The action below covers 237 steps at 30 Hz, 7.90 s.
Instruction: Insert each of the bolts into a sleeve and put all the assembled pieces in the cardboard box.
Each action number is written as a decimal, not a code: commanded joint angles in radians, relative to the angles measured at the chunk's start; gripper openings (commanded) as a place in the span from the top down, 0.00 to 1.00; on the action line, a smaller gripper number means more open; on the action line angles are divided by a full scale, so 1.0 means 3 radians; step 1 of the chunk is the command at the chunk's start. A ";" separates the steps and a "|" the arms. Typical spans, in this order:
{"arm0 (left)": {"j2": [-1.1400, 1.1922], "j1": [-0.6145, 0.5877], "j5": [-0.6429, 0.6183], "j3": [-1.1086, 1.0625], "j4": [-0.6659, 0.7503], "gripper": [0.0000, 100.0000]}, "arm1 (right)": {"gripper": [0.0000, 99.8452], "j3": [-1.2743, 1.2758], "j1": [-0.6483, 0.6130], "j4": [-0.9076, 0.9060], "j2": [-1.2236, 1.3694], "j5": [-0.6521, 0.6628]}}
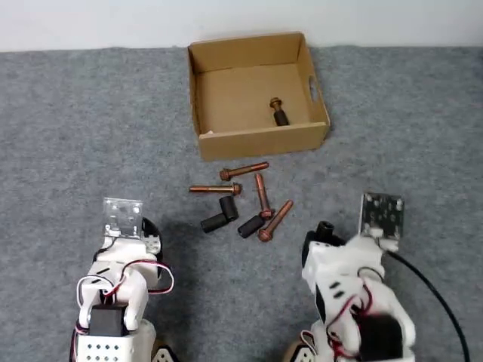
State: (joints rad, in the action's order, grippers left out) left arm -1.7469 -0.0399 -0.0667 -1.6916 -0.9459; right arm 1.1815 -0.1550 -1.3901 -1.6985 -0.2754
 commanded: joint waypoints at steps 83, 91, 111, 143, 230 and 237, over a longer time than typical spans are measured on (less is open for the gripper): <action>0.8424 0.1233 0.3166 0.8237 -0.2700 0.89 | 0.99 0.0046 0.0171 0.0008 -0.0279 0.0020; 0.8153 0.1217 0.3284 0.7649 -0.2675 0.89 | 0.99 0.0046 0.0171 0.0008 -0.0279 0.0020; 0.8536 0.1110 0.3294 0.7470 -0.1887 0.89 | 0.99 0.0046 0.0350 0.0008 -0.0279 0.0020; 0.8495 0.1422 0.3217 0.7915 -0.2695 1.00 | 0.99 0.0046 0.0350 0.0013 -0.0279 0.0020; -0.0123 0.2163 -0.1887 0.1174 0.0931 1.00 | 0.99 0.0143 -0.1808 0.1225 -0.0243 0.1657; -0.0102 0.2184 -0.1887 0.1158 0.0665 1.00 | 0.99 0.0143 -0.1808 0.1445 -0.0243 0.1857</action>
State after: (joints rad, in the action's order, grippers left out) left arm -1.7714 0.6107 -0.6314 -1.3479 -0.7142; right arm 1.2398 -0.6951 -1.0157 -1.7645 0.2478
